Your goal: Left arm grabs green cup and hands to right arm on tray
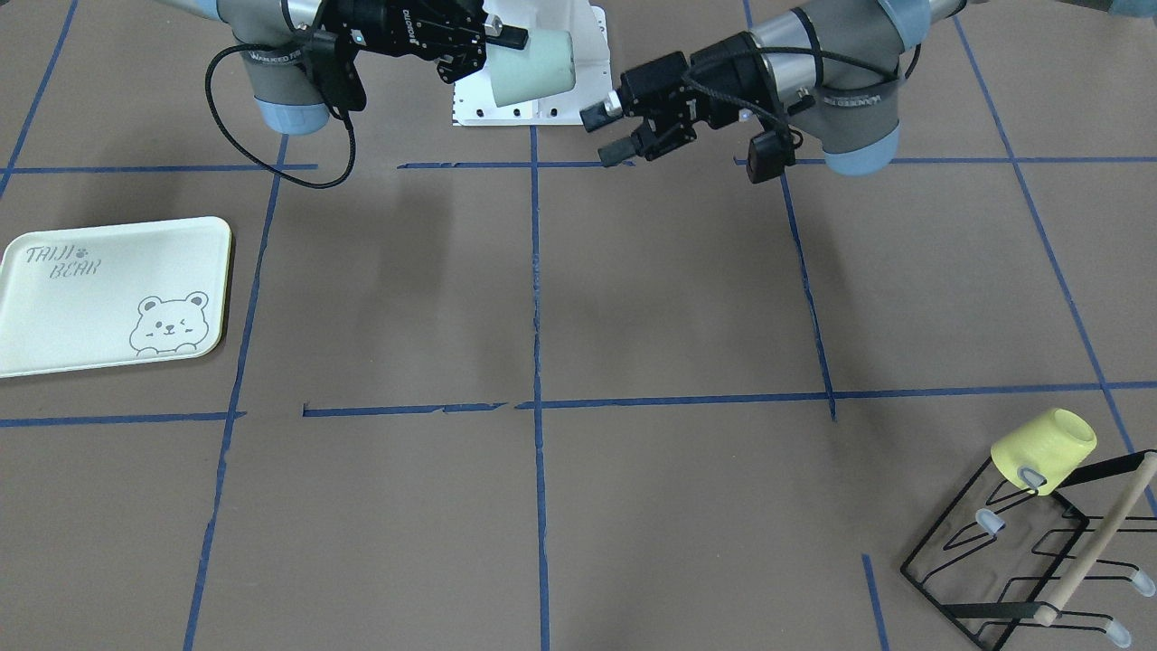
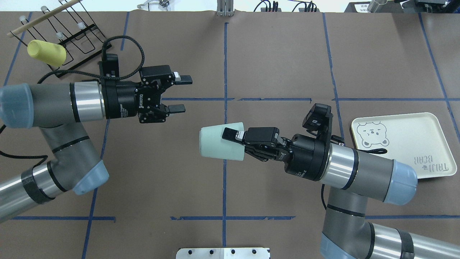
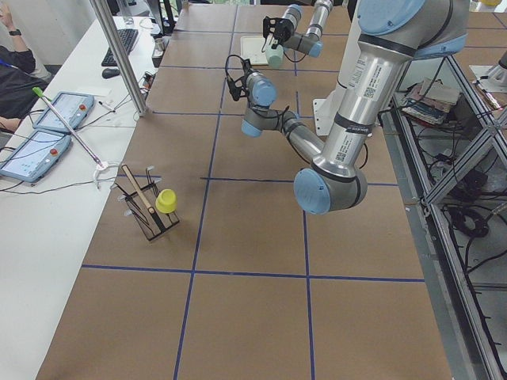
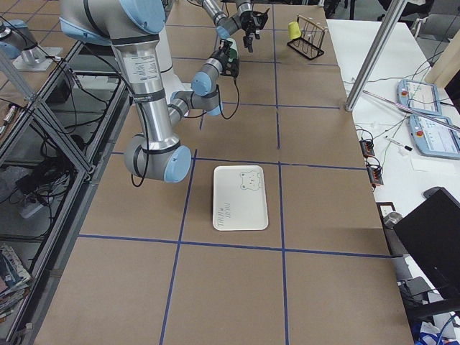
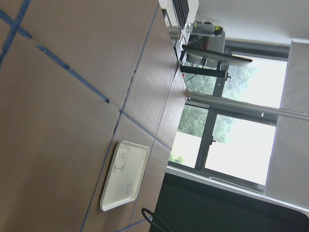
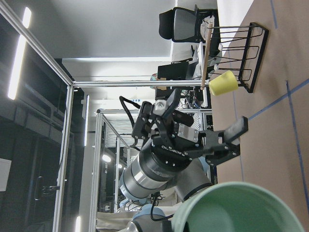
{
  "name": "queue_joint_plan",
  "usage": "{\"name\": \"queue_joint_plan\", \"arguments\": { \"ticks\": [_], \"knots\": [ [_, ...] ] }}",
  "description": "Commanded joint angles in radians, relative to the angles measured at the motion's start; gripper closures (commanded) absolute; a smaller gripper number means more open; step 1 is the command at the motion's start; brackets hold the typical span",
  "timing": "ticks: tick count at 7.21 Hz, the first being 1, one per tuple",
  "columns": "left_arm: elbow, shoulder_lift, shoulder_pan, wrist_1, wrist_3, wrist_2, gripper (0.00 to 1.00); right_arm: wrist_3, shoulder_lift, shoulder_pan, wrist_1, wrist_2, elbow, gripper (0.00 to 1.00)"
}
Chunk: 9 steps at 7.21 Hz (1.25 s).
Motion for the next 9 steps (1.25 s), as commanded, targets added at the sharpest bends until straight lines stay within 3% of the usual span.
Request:
{"name": "queue_joint_plan", "arguments": {
  "ticks": [1, 3, 4, 6, 7, 8, 9],
  "knots": [
    [0.039, 0.006, -0.084, 0.243, 0.192, -0.005, 0.0, -0.005, -0.002, 0.07, -0.245, 0.093, 0.006, 0.9],
    [0.026, 0.013, -0.172, 0.553, 0.485, -0.124, 0.0, -0.035, 0.005, 0.266, -0.585, 0.399, 0.017, 0.9],
    [0.008, 0.033, -0.235, 0.668, 0.605, -0.181, 0.0, -0.14, 0.004, 0.333, -0.757, 0.507, 0.017, 0.91],
    [-0.09, 0.175, -0.333, 0.912, 1.052, -0.267, 0.0, -0.459, 0.001, 0.391, -1.174, 0.528, 0.018, 0.91],
    [-0.175, 0.228, -0.389, 1.114, 1.292, -0.316, 0.0, -0.603, -0.001, 0.423, -1.335, 0.527, 0.023, 0.91],
    [-0.257, 0.236, -0.447, 1.368, 1.529, -0.341, 0.0, -0.767, -0.016, 0.459, -1.436, 0.527, 0.046, 0.91],
    [-0.303, 0.239, -0.493, 1.599, 1.795, -0.335, 0.0, -0.929, -0.106, 0.502, -1.494, 0.527, 0.082, 0.91]
  ]
}}
